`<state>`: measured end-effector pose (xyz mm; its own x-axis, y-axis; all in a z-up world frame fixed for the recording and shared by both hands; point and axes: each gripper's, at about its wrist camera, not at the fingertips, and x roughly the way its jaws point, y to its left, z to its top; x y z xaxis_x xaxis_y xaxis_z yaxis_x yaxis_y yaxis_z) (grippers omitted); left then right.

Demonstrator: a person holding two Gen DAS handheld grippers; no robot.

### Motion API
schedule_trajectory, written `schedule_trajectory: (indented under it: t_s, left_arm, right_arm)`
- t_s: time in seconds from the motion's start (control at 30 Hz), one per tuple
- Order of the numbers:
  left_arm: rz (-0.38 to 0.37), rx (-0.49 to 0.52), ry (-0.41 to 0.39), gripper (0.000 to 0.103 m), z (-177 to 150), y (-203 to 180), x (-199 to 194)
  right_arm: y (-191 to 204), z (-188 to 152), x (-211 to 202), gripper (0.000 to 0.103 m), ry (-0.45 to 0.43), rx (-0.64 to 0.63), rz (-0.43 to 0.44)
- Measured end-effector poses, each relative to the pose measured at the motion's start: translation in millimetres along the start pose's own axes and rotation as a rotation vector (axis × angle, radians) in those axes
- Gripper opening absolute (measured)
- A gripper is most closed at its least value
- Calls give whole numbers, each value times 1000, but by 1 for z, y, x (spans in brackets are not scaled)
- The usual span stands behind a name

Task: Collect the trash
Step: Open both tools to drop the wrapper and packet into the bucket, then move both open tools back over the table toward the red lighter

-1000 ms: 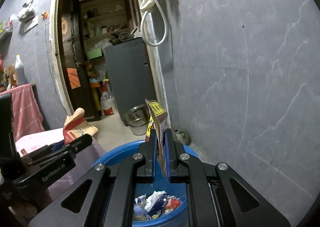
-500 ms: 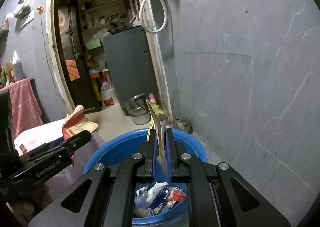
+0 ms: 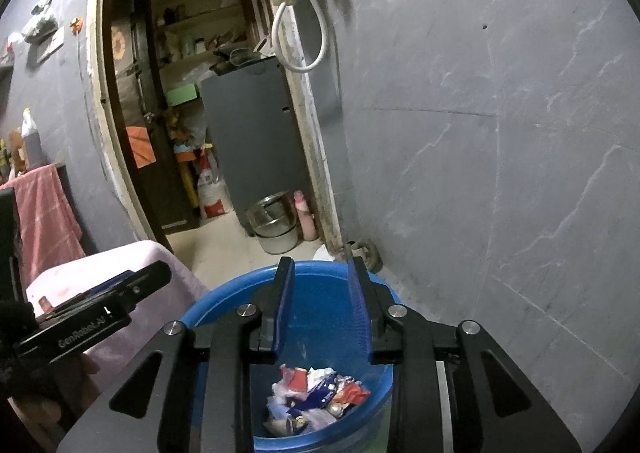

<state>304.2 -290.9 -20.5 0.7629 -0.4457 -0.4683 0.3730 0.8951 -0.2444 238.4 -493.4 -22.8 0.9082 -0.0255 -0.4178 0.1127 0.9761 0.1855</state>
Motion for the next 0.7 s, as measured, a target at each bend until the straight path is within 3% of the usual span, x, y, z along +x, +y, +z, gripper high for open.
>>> schedule_trajectory:
  t_s: [0.2, 0.23, 0.27, 0.3, 0.37, 0.43, 0.57, 0.7]
  left_arm:
    - [27, 17, -10, 69, 10, -2, -6]
    - [33, 24, -10, 69, 11, -2, -8]
    - [36, 29, -10, 73, 12, -3, -9]
    - [42, 34, -15, 83, 13, -2, -11]
    - [49, 24, -46, 92, 14, 2, -20]
    - [55, 15, -68, 92, 17, 5, -27]
    - [77, 26, -91, 94, 26, 10, -40]
    - [98, 32, -132, 101, 31, 17, -59]
  right_arm:
    - [-3, 5, -3, 31, -11, 8, -12]
    - [-4, 5, -4, 39, -14, 9, -12]
    - [-3, 7, -6, 50, -26, 10, -13]
    - [-3, 8, -9, 52, -39, 13, -12]
    - [-1, 10, -12, 53, -51, 14, -13]
    - [1, 13, -14, 56, -59, 9, -17]
    - [4, 16, -21, 84, -97, 20, -10]
    - [10, 19, -28, 102, -127, 27, -8]
